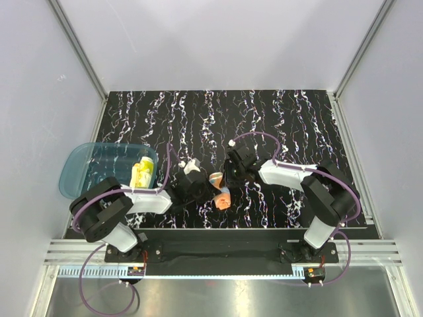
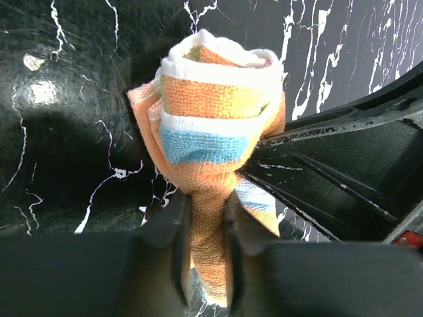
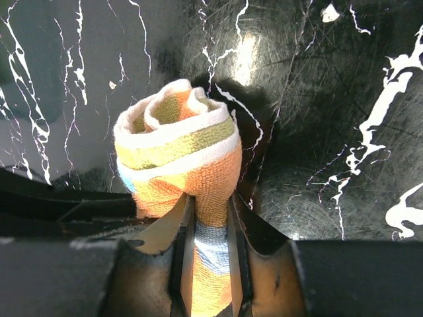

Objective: Roll the towels
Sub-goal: Place the rolled towel into the container

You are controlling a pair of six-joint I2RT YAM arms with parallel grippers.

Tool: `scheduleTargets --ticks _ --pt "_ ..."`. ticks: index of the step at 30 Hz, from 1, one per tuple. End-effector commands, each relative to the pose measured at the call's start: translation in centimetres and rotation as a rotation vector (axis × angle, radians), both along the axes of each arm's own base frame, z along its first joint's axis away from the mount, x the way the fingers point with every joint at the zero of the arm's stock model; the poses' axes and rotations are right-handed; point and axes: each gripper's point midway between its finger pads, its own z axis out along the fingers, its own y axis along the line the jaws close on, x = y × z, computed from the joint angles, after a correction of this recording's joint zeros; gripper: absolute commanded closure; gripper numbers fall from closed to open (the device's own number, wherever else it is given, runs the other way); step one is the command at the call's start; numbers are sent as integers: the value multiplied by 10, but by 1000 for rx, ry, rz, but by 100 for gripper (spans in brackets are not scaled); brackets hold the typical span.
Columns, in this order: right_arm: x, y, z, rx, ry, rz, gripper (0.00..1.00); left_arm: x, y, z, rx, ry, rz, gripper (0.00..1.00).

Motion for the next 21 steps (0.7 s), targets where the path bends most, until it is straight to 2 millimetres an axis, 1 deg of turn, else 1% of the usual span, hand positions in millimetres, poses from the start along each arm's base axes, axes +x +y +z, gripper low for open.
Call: scheduleTargets --ticks 1,3,4,5,6,7,8,9,10,11,12,14,15,16,17,18,19,20,21 --pt "-36 -12 -29 -87 135 53 77 -20 22 -28 114 63 -35 100" --pt "-36 -12 -26 -93 132 63 73 -17 25 -24 124 43 -40 100" --pt "-34 -15 -26 -113 122 57 59 -15 25 -17 115 25 -43 100" --pt "-31 -18 -24 -128 113 53 52 -12 28 -14 116 18 -38 100" --pt "-29 -20 -18 -147 99 59 42 -11 30 -12 125 3 -45 100" --pt "-22 -25 -14 -166 80 39 35 -9 33 -4 127 -13 -44 100" --pt "-18 -28 -9 -174 68 31 24 -6 38 -1 137 -23 -35 100" --pt "-12 -32 3 -180 44 23 22 -7 44 0 168 -26 -40 100" --pt "-5 -37 10 -179 31 6 20 -3 47 12 159 -56 -30 100" --pt "0 -40 19 -174 18 -5 17 1 53 16 165 -65 -17 100" --pt "6 -43 34 -164 -7 -13 16 3 56 22 172 -81 -18 100" --pt "18 -53 50 -153 -33 -45 14 7 68 39 173 -107 2 100" --pt "22 -56 65 -143 -58 -48 13 8 73 45 185 -124 -2 100" --pt "25 -59 72 -139 -71 -51 13 9 80 61 185 -147 11 100" --pt "29 -64 83 -133 -86 -67 12 13 89 69 204 -169 20 100" --pt "31 -67 88 -134 -98 -66 12 11 100 71 234 -162 25 100" --pt "32 -69 91 -134 -103 -68 12 19 108 92 214 -201 54 100" --pt "33 -72 94 -135 -104 -71 12 22 117 99 239 -223 44 100" --pt "33 -72 99 -129 -115 -68 12 19 129 101 275 -202 44 100"
